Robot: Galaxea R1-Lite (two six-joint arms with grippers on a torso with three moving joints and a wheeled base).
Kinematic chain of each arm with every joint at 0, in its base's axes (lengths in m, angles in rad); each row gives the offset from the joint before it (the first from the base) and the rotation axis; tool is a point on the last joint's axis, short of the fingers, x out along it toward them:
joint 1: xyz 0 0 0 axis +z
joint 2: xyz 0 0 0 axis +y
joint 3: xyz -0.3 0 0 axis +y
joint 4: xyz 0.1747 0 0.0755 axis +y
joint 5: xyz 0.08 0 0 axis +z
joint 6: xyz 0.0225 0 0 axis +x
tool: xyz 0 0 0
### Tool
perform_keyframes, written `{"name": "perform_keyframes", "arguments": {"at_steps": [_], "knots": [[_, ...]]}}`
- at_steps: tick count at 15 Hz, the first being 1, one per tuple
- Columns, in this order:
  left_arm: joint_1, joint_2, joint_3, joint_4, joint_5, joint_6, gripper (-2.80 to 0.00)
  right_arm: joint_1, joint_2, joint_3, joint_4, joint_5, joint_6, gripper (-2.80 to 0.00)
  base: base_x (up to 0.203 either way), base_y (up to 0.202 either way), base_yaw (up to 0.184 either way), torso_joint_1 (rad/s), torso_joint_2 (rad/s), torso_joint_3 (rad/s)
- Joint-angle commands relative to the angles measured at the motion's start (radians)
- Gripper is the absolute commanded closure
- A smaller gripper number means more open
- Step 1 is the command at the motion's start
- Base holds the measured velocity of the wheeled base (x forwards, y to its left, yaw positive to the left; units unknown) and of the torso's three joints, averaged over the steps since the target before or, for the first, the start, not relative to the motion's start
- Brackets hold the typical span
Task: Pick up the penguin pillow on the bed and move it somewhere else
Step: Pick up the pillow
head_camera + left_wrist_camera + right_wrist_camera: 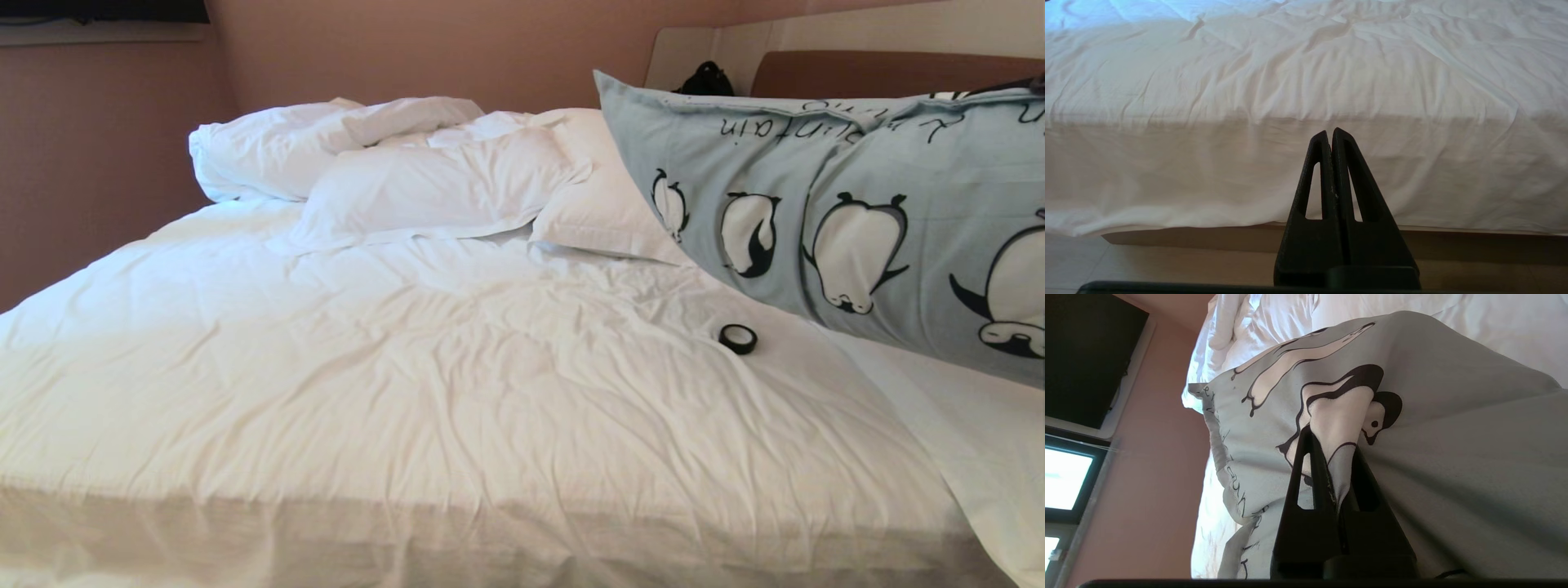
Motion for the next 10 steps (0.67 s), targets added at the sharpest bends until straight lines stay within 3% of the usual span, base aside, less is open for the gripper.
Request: {"name": "perform_keyframes", "arguments": {"at_steps": [1, 7, 10], "knots": [[0.0, 0.0, 0.002, 0.0, 0.0, -0.003, 0.0, 0.003, -0.007, 0.005, 0.002, 0.004, 0.015, 0.0, 0.0, 0.0, 0.0, 0.0, 0.0, 0.0], [0.0, 0.0, 0.002, 0.0, 0.0, -0.004, 0.0, 0.003, -0.007, 0.013, 0.001, 0.005, 0.013, 0.0, -0.009, 0.0, -0.001, 0.0, 0.0, -0.001], [0.0, 0.0, 0.002, 0.0, 0.0, -0.003, 0.0, 0.003, -0.009, 0.015, 0.001, 0.005, 0.013, 0.0, -0.152, 0.0, 0.004, 0.0, 0.0, 0.0]]}}
